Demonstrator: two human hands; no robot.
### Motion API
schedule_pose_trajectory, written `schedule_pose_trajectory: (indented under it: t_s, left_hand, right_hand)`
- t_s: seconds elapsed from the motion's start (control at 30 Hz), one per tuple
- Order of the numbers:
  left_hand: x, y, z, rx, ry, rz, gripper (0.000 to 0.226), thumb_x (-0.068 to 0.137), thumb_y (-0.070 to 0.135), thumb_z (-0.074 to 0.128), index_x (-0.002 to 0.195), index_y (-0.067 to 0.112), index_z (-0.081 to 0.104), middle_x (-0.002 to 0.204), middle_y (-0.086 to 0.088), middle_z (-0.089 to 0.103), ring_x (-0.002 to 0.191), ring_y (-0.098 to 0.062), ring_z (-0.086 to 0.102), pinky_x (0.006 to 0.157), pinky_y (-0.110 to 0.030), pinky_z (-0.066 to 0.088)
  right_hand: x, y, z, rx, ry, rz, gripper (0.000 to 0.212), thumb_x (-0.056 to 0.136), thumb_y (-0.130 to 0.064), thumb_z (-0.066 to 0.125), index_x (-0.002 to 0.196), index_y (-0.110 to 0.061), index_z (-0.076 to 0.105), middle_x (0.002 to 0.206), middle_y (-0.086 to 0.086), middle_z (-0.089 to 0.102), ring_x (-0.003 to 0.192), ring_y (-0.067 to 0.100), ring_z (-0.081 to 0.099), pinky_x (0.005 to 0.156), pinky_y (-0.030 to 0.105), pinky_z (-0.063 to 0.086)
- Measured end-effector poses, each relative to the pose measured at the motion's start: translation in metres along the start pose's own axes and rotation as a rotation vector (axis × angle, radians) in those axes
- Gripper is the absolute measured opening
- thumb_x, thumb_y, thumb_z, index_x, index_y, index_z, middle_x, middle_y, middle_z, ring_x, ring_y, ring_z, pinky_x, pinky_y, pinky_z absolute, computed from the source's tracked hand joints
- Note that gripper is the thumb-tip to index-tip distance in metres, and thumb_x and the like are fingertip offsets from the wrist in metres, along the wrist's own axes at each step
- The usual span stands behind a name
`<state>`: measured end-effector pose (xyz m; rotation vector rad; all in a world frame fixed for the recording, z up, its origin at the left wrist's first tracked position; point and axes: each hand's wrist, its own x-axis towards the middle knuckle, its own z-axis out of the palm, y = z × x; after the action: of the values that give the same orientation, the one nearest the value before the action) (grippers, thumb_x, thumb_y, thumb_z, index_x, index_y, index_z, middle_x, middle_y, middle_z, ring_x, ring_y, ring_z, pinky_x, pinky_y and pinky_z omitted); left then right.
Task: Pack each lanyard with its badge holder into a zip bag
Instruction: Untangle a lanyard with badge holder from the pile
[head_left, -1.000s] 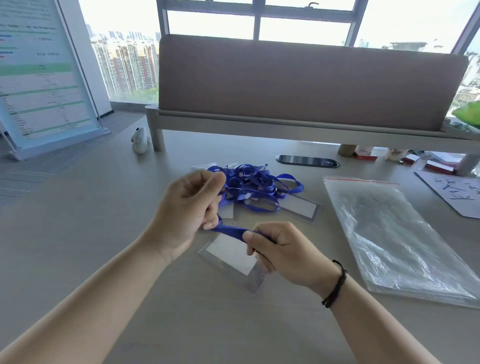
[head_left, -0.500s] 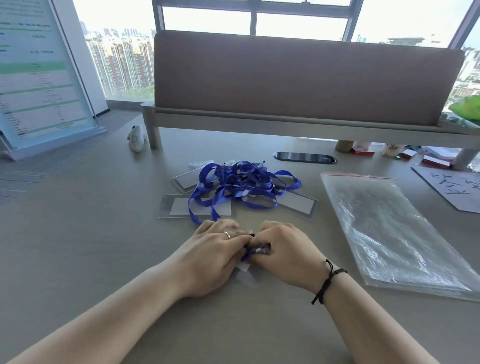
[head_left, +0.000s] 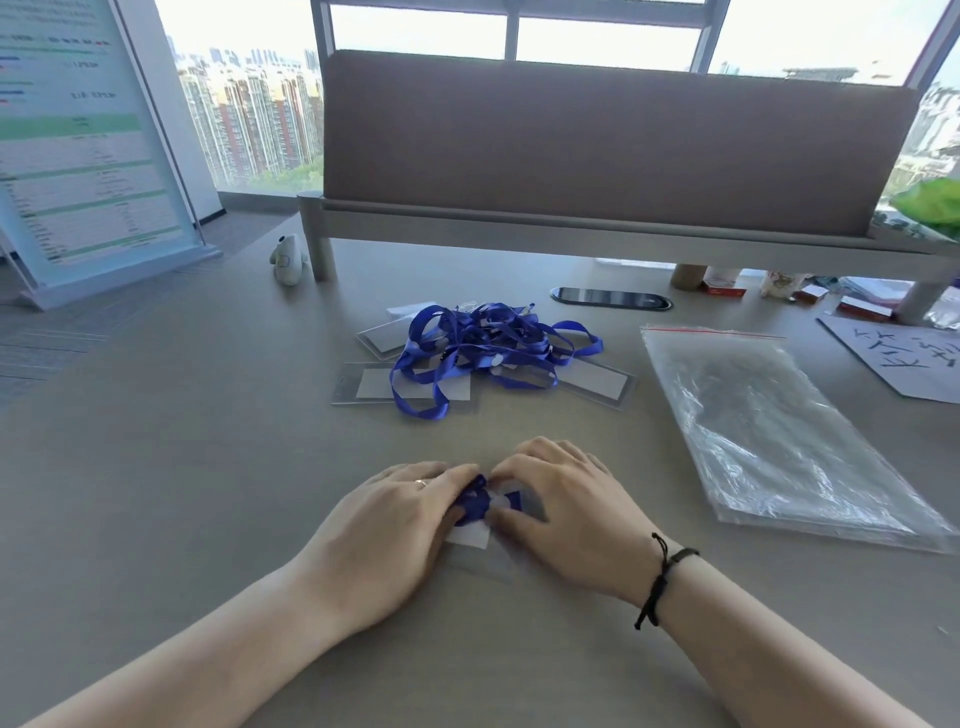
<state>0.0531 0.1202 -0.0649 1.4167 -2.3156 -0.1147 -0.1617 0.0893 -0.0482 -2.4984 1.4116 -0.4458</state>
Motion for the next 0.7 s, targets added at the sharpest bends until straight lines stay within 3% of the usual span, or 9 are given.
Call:
schedule_pose_trajectory:
  t_s: [0.1,0.2,0.27,0.3,0.37,0.4,0.47,0.6,0.7]
  left_hand:
    - [-0.007,0.001,-0.002,0.000,0.034,0.002,0.031,0.099,0.029,0.051,0.126,0.034,0.063,0.115,0.020,0.069,0.104,-0.009,0.058,0.082,-0.029,0.054]
    - [-0.014,-0.001,-0.007,0.033,0.049,-0.004,0.031,0.097,0.027,0.050,0.122,0.035,0.065,0.117,0.024,0.068,0.101,-0.008,0.057,0.076,-0.032,0.055]
    - [-0.019,-0.008,-0.008,0.049,0.074,-0.028,0.034,0.098,0.030,0.046,0.125,0.035,0.065,0.122,0.021,0.068,0.108,-0.009,0.059,0.081,-0.031,0.056]
    - [-0.022,-0.012,-0.009,0.037,0.072,-0.041,0.037,0.099,0.032,0.043,0.130,0.034,0.064,0.128,0.019,0.066,0.117,-0.009,0.058,0.091,-0.029,0.054]
    - [-0.026,-0.016,-0.011,-0.039,-0.001,-0.061,0.044,0.103,0.039,0.037,0.142,0.030,0.053,0.146,0.016,0.053,0.138,-0.006,0.044,0.112,-0.015,0.031]
    - [-0.027,-0.017,-0.012,-0.075,-0.067,-0.061,0.052,0.103,0.049,0.033,0.149,0.029,0.045,0.152,0.016,0.043,0.145,-0.002,0.032,0.114,-0.009,0.017]
    - [-0.027,-0.018,-0.015,-0.081,-0.160,-0.044,0.075,0.093,0.070,0.021,0.155,0.028,0.032,0.159,0.017,0.030,0.149,0.002,0.016,0.116,-0.009,0.006]
    - [-0.023,-0.016,-0.019,-0.026,-0.139,-0.008,0.080,0.090,0.075,0.023,0.153,0.027,0.031,0.159,0.012,0.035,0.149,-0.002,0.020,0.123,-0.026,0.015]
    - [-0.015,-0.010,-0.031,-0.017,-0.027,-0.018,0.075,0.088,0.077,0.029,0.142,0.026,0.041,0.146,0.012,0.051,0.138,-0.004,0.038,0.115,-0.024,0.028]
  right_hand:
    - [-0.008,-0.013,0.004,-0.042,0.063,0.020,0.039,0.092,-0.057,0.052,0.125,-0.036,0.053,0.129,-0.016,0.055,0.123,0.011,0.047,0.103,0.028,0.032]
    - [-0.017,-0.027,0.009,-0.042,0.006,-0.014,0.053,0.090,-0.065,0.048,0.134,-0.035,0.049,0.141,-0.016,0.050,0.133,0.008,0.041,0.111,0.025,0.026]
    - [-0.022,-0.035,0.014,-0.045,-0.067,-0.050,0.068,0.089,-0.069,0.044,0.147,-0.034,0.037,0.155,-0.016,0.036,0.145,0.004,0.025,0.119,0.025,0.015]
    - [-0.023,-0.037,0.016,-0.050,-0.091,-0.053,0.070,0.091,-0.069,0.041,0.151,-0.034,0.030,0.159,-0.017,0.028,0.148,0.003,0.018,0.122,0.028,0.011]
    - [-0.021,-0.038,0.019,-0.040,-0.102,-0.046,0.069,0.094,-0.068,0.035,0.154,-0.035,0.025,0.162,-0.018,0.022,0.150,0.002,0.011,0.123,0.031,0.008]
    - [-0.020,-0.038,0.020,-0.030,-0.093,-0.042,0.068,0.094,-0.068,0.034,0.154,-0.036,0.025,0.162,-0.018,0.022,0.150,0.001,0.010,0.124,0.032,0.008]
    - [-0.018,-0.038,0.022,-0.015,-0.073,-0.034,0.066,0.095,-0.067,0.036,0.152,-0.036,0.028,0.161,-0.019,0.025,0.149,-0.001,0.013,0.124,0.032,0.010]
    - [-0.020,-0.038,0.019,0.040,-0.008,-0.031,0.067,0.093,-0.070,0.040,0.150,-0.035,0.031,0.155,-0.017,0.036,0.144,0.000,0.025,0.121,0.031,0.020]
    - [-0.020,-0.035,0.008,0.203,0.023,0.036,0.067,0.093,-0.063,0.049,0.150,-0.033,0.033,0.153,-0.015,0.040,0.139,0.002,0.035,0.112,0.020,0.027]
